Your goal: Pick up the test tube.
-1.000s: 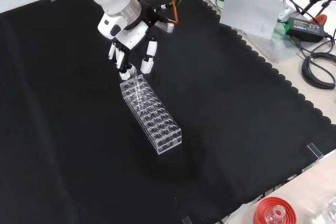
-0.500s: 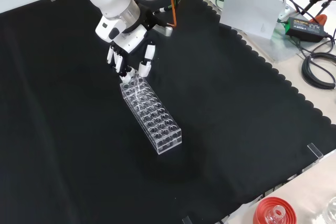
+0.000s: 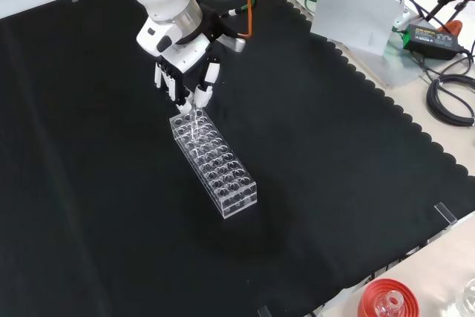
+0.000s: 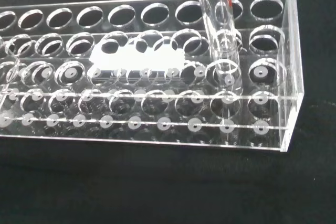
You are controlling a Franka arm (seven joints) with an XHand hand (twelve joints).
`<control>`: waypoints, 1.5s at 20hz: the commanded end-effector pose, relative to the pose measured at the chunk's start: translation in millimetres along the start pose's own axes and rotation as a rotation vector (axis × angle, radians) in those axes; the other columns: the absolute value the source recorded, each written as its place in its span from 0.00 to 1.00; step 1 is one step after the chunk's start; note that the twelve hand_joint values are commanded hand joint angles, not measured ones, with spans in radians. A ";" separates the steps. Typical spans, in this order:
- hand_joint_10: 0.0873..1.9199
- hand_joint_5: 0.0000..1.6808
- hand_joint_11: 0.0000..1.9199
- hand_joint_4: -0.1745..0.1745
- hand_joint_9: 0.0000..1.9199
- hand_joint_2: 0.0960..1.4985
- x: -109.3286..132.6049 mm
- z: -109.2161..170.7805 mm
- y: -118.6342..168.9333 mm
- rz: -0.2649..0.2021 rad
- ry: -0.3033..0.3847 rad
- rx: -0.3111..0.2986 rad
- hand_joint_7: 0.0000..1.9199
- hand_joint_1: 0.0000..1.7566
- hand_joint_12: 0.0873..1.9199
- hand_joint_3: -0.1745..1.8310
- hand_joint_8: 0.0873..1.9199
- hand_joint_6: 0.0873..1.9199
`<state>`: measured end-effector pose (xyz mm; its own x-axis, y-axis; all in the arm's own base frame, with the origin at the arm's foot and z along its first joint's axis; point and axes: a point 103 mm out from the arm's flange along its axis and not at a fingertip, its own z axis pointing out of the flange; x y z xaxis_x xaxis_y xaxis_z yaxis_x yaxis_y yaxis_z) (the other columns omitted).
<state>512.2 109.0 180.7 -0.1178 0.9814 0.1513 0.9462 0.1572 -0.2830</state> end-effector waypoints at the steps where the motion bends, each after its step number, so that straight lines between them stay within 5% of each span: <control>1: 0.16 0.73 0.48 0.00 0.68 0.64 3.7 -3.7 -0.1 0.011 -0.043 -0.041 0.73 0.80 0.60 0.05 0.24 0.23; 17: 0.11 0.78 0.58 0.00 0.71 0.67 8.8 -12.3 -5.6 -0.002 -0.032 -0.083 0.73 0.81 0.49 0.00 0.29 0.08; 21: 0.24 0.73 0.57 0.00 0.65 0.64 8.5 -18.4 -11.7 -0.001 -0.027 -0.098 0.69 0.81 0.50 0.08 0.37 0.13; 30: 0.28 0.71 0.57 0.00 0.63 0.64 6.4 -41.0 -20.5 -0.007 -0.047 -0.134 0.67 0.81 0.50 0.09 0.40 0.16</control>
<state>505.2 111.5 216.3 -0.1318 0.9843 0.1173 0.9745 0.1504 -0.1664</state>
